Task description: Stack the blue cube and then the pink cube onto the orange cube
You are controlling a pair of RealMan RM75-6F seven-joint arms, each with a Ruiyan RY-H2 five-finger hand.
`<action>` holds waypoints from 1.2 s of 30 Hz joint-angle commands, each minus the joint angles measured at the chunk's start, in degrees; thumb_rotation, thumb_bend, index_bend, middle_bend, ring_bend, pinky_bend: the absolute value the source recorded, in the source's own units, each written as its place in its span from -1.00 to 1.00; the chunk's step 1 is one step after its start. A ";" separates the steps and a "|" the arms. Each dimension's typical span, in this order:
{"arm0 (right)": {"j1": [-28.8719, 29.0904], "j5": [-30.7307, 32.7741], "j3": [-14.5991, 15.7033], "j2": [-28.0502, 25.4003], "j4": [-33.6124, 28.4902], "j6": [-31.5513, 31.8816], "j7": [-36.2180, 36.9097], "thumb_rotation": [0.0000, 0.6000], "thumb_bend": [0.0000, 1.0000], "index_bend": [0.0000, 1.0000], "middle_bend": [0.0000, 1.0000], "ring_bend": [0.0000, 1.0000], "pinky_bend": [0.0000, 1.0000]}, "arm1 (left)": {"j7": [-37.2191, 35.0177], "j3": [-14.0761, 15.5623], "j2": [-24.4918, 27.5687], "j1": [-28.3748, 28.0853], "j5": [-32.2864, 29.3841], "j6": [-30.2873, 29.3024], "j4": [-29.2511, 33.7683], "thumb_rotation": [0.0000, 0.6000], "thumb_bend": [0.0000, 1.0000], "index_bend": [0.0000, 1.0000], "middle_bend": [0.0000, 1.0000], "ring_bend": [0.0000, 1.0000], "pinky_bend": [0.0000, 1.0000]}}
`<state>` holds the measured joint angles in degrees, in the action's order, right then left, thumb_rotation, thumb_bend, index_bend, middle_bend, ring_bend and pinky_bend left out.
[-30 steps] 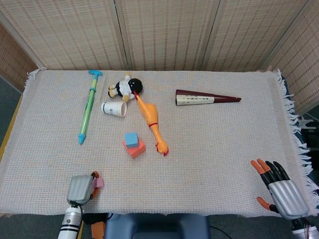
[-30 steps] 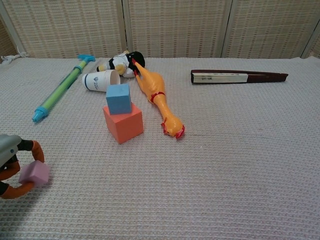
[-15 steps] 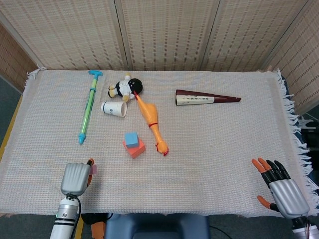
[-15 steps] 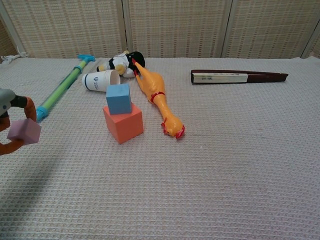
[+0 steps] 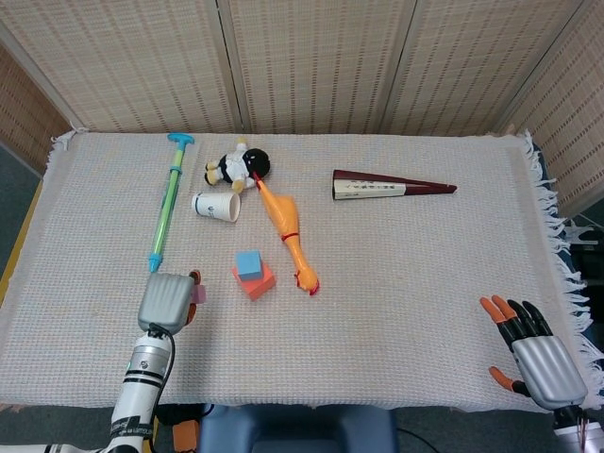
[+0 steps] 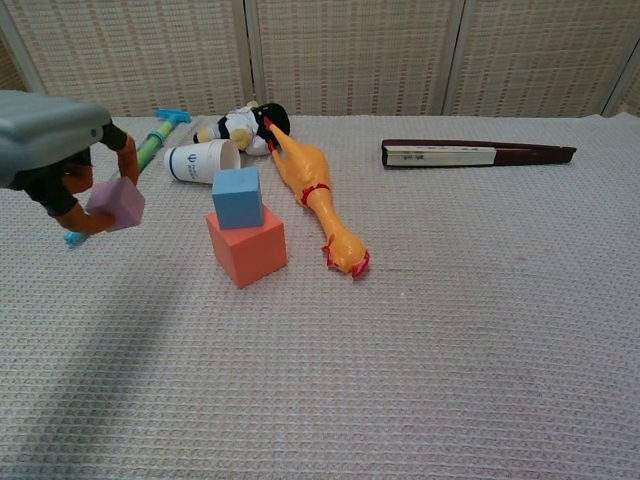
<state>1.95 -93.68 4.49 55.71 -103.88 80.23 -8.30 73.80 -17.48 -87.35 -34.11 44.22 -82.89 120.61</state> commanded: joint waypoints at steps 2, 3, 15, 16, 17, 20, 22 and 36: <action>0.08 0.91 -0.50 -0.62 -0.01 0.20 1.26 1.00 -0.77 -1.00 -1.00 -1.00 -1.00 | 3.74 -3.63 -2.30 -5.88 -5.21 -0.83 -0.53 1.00 -0.35 0.38 1.00 1.00 1.00; 0.05 1.08 -0.63 -0.71 0.03 0.37 1.56 1.00 -0.77 -1.00 -1.00 -1.00 -1.00 | 3.95 -4.01 -2.49 -6.62 -5.84 -1.06 -0.84 1.00 -0.35 0.38 1.00 1.00 1.00; 0.23 2.50 -1.50 -1.43 0.36 0.65 3.76 1.00 -0.77 -1.00 -1.00 -1.00 -1.00 | 5.58 -7.83 -4.93 -15.73 -13.77 -3.59 -7.81 1.00 -0.35 0.38 1.00 1.00 1.00; 0.21 2.54 -1.53 -1.45 0.39 0.71 3.90 1.00 -0.77 -1.00 -1.00 -1.00 -1.00 | 5.61 -7.95 -5.18 -16.43 -14.39 -3.80 -8.39 1.00 -0.35 0.38 1.00 1.00 1.00; 0.19 2.57 -1.55 -1.48 0.41 0.75 3.99 1.00 -0.77 -1.00 -1.00 -1.00 -1.00 | 5.59 -8.01 -5.36 -16.90 -14.83 -3.97 -8.71 1.00 -0.35 0.38 1.00 1.00 1.00; 0.20 2.59 -1.65 -1.58 0.49 0.90 4.35 1.00 -0.77 -1.00 -1.00 -1.00 -1.00 | 5.99 -7.27 -6.14 -18.55 -15.12 -4.67 -9.90 1.00 -0.36 0.38 1.00 1.00 1.00; 0.18 2.60 -1.71 -1.66 0.47 1.04 4.62 1.00 -0.77 -1.00 -1.00 -1.00 -1.00 | 6.40 -6.94 -6.79 -19.65 -15.34 -5.10 -10.42 1.00 -0.35 0.38 1.00 1.00 1.00; 0.37 3.30 -1.88 -2.24 0.64 0.55 5.72 1.00 -0.77 -1.00 -1.00 -1.00 -1.00 | 7.44 -6.69 -10.42 -25.72 -19.62 -6.58 -15.37 1.00 -0.35 0.38 1.00 1.00 1.00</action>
<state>2.32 -90.38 2.60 53.48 -103.23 80.78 -2.59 81.25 -24.21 -97.68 -59.72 24.72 -89.37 105.32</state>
